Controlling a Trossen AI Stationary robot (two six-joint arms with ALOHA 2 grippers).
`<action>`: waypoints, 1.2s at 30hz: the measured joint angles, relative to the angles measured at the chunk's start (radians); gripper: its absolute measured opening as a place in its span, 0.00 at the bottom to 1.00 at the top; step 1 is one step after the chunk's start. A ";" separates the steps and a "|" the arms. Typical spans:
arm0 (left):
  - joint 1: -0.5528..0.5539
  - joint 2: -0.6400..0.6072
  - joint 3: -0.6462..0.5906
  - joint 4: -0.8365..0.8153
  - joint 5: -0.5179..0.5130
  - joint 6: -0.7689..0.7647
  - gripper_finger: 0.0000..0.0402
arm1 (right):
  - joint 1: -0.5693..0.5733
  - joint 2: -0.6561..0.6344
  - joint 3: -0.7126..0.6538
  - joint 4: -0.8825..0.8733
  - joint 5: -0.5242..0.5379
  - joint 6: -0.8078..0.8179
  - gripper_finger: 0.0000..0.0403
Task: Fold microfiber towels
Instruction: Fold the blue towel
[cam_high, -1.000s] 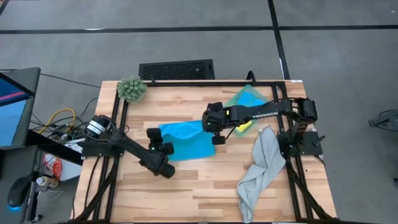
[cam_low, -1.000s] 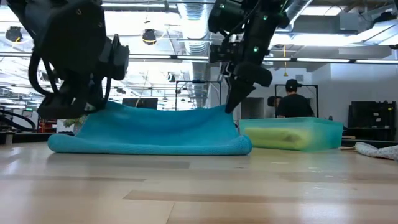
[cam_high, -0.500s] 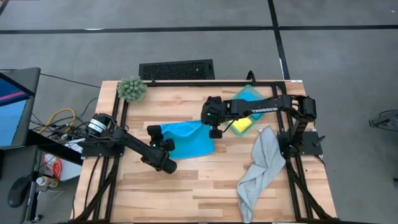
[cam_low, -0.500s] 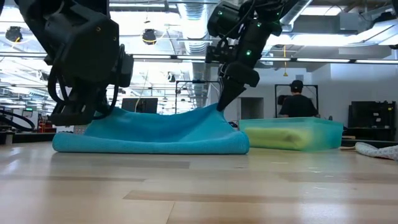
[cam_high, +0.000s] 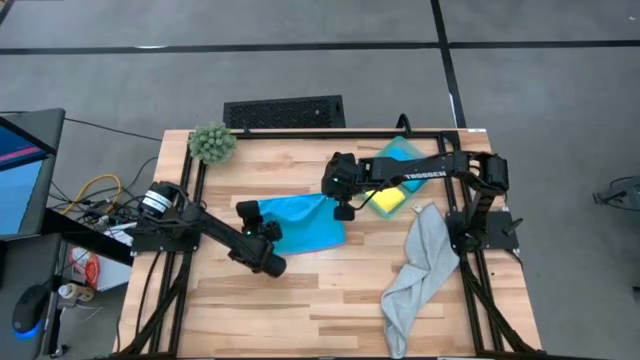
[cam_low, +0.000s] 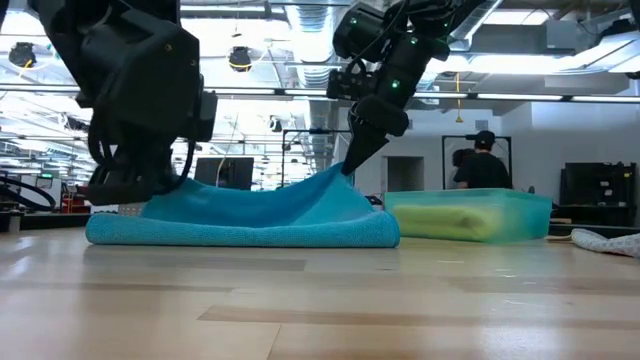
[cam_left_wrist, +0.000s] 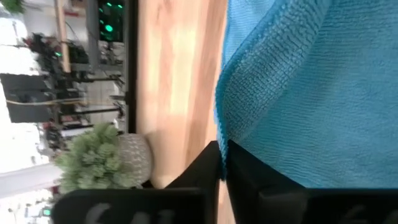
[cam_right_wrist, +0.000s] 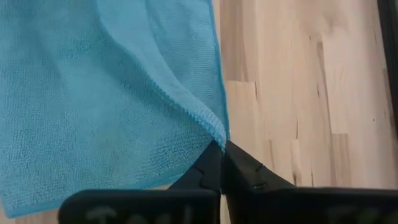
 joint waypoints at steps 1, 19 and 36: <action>0.003 0.000 0.000 0.006 0.005 0.000 0.07 | 0.000 0.000 0.000 0.000 0.000 0.000 0.07; 0.125 0.001 -0.025 0.113 -0.003 0.117 0.35 | -0.061 0.067 0.000 0.020 0.017 0.051 0.18; -0.043 -0.309 -0.034 -0.157 -0.145 -0.266 0.35 | 0.018 -0.125 -0.020 -0.059 -0.353 0.027 0.28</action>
